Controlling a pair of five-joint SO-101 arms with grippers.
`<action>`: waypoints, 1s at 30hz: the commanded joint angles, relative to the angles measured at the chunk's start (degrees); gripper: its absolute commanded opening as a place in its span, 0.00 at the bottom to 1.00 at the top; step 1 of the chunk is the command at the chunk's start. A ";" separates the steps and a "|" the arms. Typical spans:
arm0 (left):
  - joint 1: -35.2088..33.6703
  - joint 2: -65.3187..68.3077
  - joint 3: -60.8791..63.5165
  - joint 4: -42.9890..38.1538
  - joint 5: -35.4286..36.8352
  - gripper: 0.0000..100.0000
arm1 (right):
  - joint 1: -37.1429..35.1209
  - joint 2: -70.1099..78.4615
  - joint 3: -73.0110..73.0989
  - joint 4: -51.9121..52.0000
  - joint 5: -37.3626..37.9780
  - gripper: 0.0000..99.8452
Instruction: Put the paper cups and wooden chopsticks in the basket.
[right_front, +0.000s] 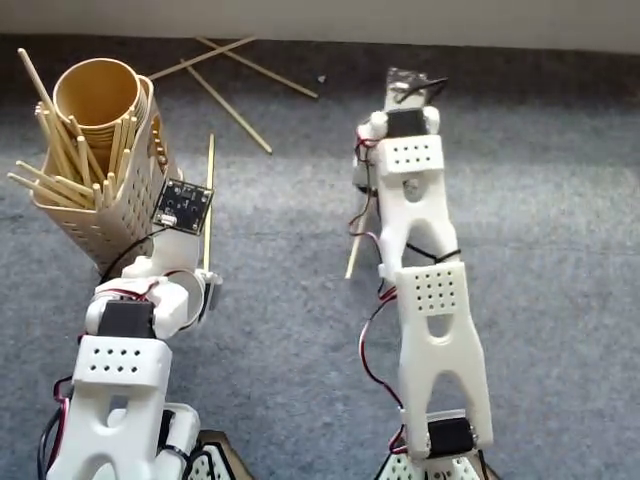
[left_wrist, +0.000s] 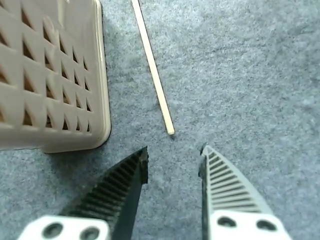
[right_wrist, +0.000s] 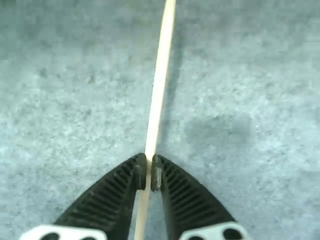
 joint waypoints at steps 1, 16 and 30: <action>0.31 -0.13 -0.13 -0.70 0.62 0.19 | -2.33 -4.62 -0.48 1.54 1.93 0.00; 0.31 -0.04 -0.66 -0.70 0.62 0.20 | -19.12 -55.52 63.25 -11.30 1.76 0.00; 0.31 0.48 -27.56 18.37 -4.84 0.26 | -17.80 -70.90 80.40 -19.91 2.20 0.36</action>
